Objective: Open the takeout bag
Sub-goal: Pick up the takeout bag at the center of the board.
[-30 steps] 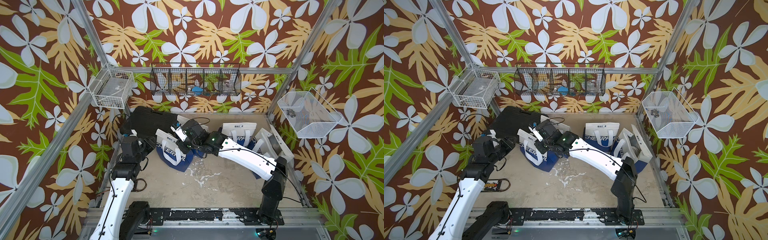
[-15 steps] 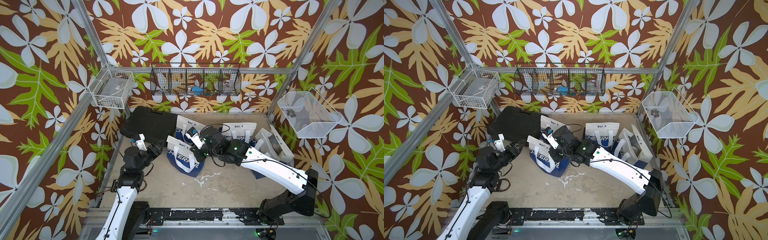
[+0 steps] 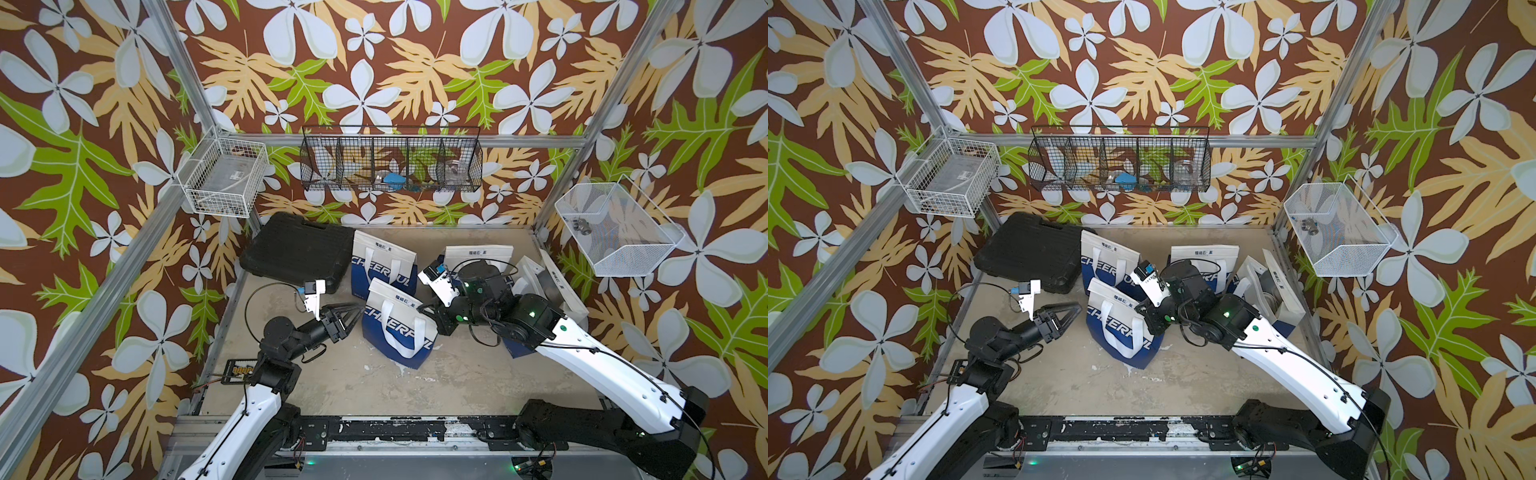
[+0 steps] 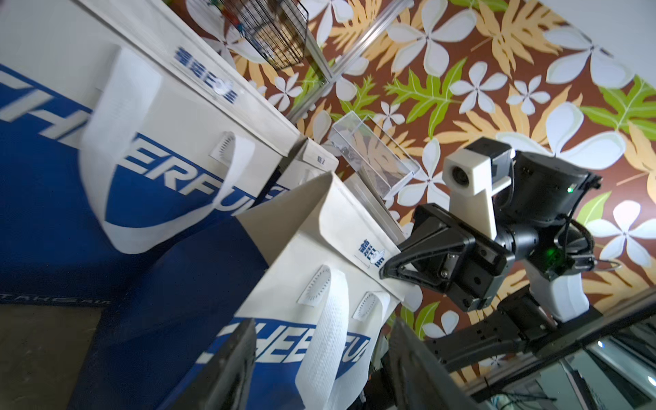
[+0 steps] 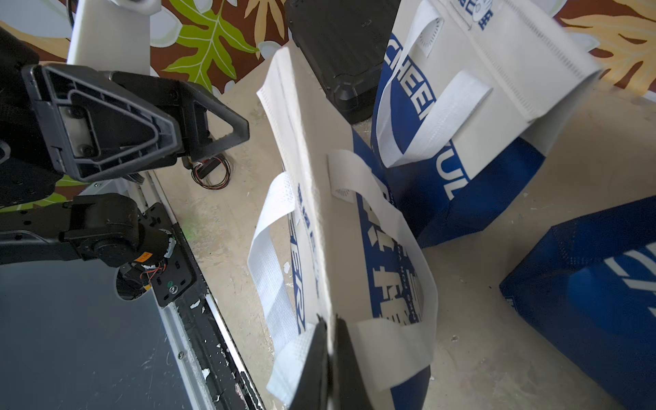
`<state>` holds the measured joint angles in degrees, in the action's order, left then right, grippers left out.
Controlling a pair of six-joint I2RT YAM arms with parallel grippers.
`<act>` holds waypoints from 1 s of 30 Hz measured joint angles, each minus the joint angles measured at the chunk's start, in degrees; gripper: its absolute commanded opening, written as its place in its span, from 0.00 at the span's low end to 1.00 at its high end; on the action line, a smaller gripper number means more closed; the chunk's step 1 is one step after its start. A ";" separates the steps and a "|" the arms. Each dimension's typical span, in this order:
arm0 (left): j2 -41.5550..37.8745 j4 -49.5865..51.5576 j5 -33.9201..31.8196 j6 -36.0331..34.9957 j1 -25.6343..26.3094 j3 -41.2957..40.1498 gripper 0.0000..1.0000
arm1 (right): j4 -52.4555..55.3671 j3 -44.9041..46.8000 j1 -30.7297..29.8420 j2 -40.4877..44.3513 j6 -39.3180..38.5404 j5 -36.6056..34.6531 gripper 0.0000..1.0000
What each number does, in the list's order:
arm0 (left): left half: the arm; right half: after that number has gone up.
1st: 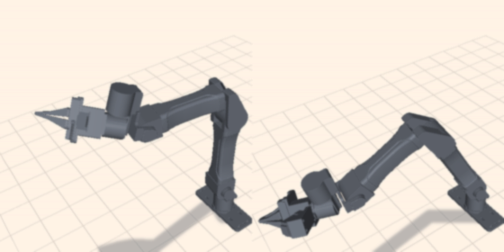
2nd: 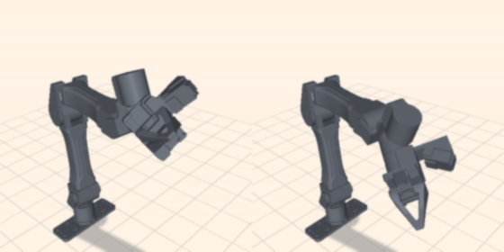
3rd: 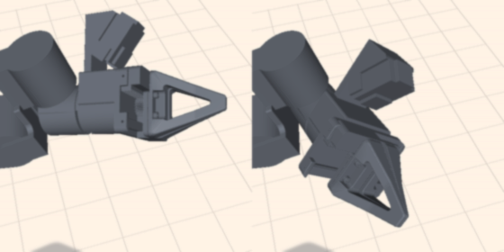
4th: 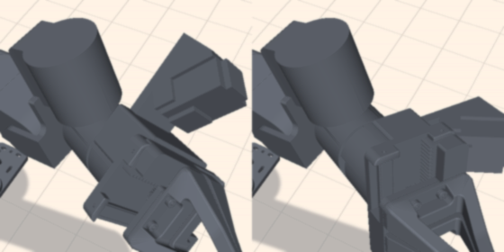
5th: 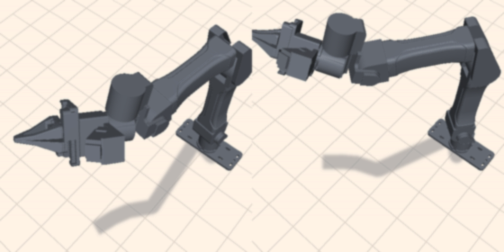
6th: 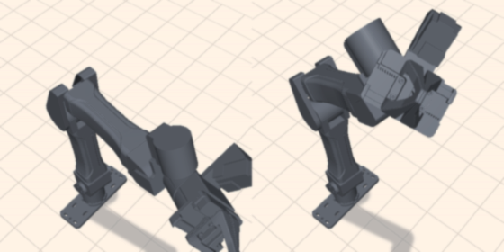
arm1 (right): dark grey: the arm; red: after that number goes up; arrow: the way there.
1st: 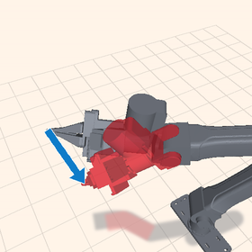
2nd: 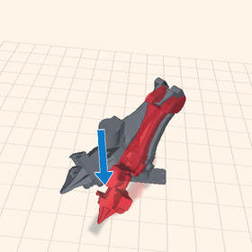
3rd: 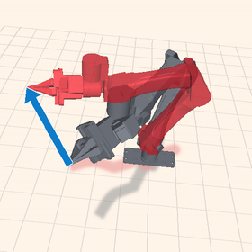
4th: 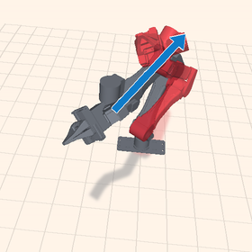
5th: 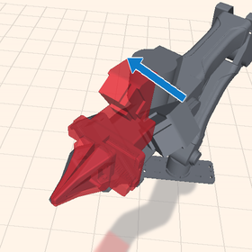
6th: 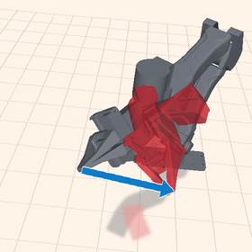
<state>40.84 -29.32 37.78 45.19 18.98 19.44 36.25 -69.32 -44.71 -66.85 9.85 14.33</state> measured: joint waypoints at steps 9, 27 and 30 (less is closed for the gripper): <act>4.04 12.52 -9.22 -13.86 2.95 9.81 0.71 | 2.49 1.46 1.16 3.41 -1.09 1.16 0.00; 16.04 -8.46 2.56 -12.07 6.69 3.08 0.39 | 1.42 0.17 2.64 0.85 -2.45 3.45 0.00; 18.25 -10.80 1.27 -12.11 9.77 2.12 0.45 | 1.46 0.52 2.82 0.68 -2.86 3.56 0.00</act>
<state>59.09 -40.12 39.05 33.08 28.75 21.56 37.71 -68.79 -41.89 -66.17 6.98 17.89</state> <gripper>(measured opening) 0.388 0.049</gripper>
